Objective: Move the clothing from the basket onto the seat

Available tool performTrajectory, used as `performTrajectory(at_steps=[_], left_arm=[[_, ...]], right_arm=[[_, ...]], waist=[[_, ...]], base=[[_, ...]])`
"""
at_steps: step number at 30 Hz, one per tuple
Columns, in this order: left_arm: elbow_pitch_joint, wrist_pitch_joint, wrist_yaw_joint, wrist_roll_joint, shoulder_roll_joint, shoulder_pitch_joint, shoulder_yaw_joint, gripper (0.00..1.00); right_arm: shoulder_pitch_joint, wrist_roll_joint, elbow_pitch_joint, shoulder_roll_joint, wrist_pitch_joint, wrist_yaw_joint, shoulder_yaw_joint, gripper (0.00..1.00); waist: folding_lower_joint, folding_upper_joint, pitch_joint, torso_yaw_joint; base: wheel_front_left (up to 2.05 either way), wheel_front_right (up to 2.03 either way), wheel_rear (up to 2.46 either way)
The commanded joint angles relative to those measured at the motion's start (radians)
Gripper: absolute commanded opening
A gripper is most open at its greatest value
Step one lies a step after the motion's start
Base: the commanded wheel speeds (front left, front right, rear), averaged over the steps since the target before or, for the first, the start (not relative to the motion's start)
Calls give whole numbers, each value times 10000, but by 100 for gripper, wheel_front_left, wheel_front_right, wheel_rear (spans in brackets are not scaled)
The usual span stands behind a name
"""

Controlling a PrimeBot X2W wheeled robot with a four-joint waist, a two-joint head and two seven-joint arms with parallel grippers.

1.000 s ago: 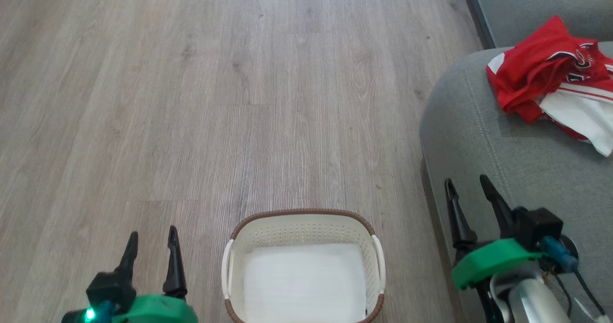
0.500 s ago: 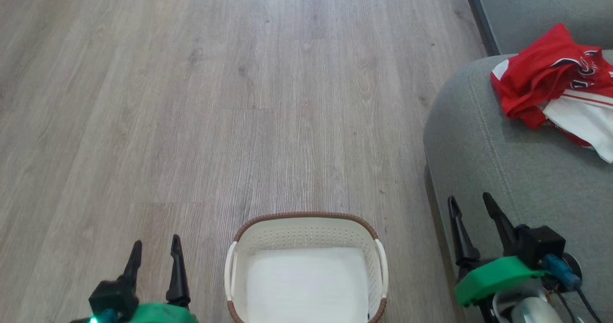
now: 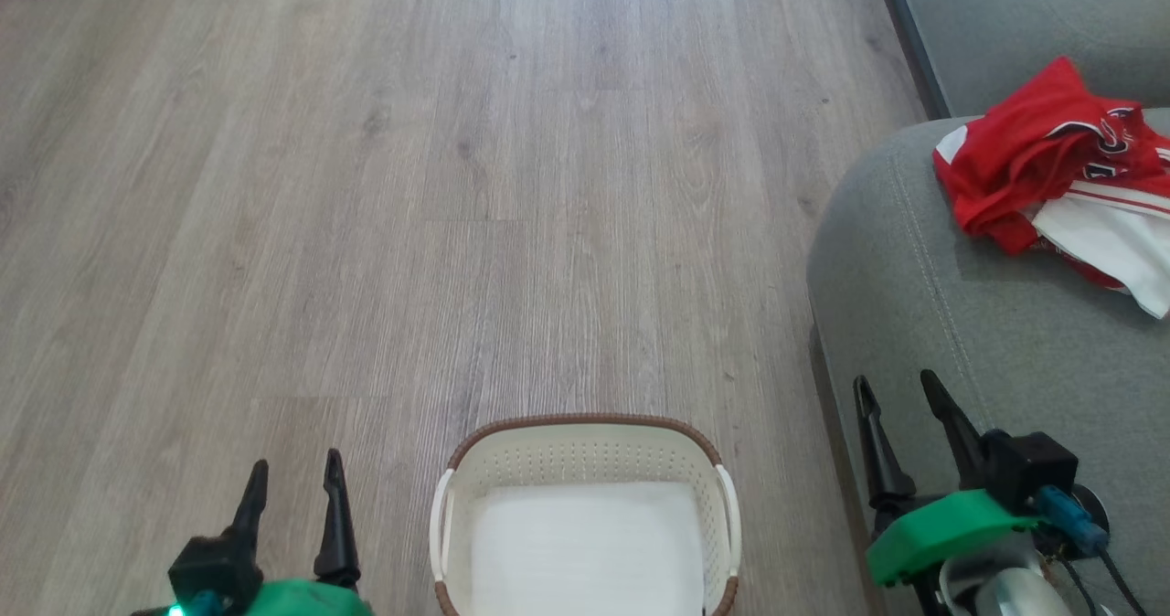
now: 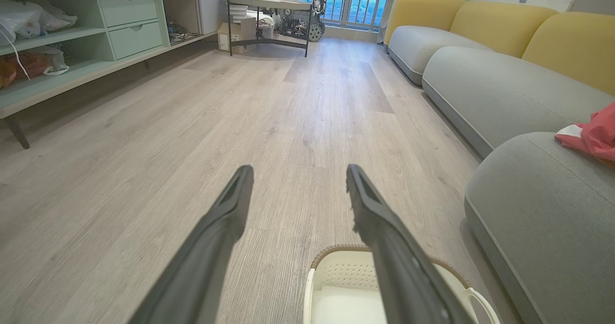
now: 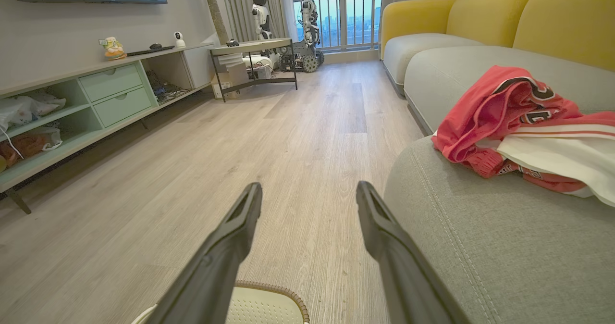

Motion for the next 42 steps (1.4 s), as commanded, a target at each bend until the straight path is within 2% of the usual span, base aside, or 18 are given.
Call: performTrajectory(at_steps=[1,8,9,15,42], left_arm=[[-263,-133,-35,124,-22,-222,379,100],[-282,-133,-159,82,-99,-173,437,100],[40,-2,-140,58,-79,15,33,0],[720,29,-166,14,-138,129,-7,0],[791,813,-817,-2997,-237,-488,636,0]], right_arm=[[-146,22,-277,35,-69,-4,221,100],[-153,41,-205,35,-69,-4,197,100],[3,0,92,0,0,0,0,0],[239,44,798,0,28,0,47,0],[-44,3234,531,8,844,-1,-294,0]], waist=[[1,-1,-14,3],[1,-1,-23,18],[1,-1,-24,17],[1,-1,-22,16],[1,-1,118,-86]], base=[[0,0,0],[0,0,0],[0,0,0],[0,0,0],[0,0,0]])
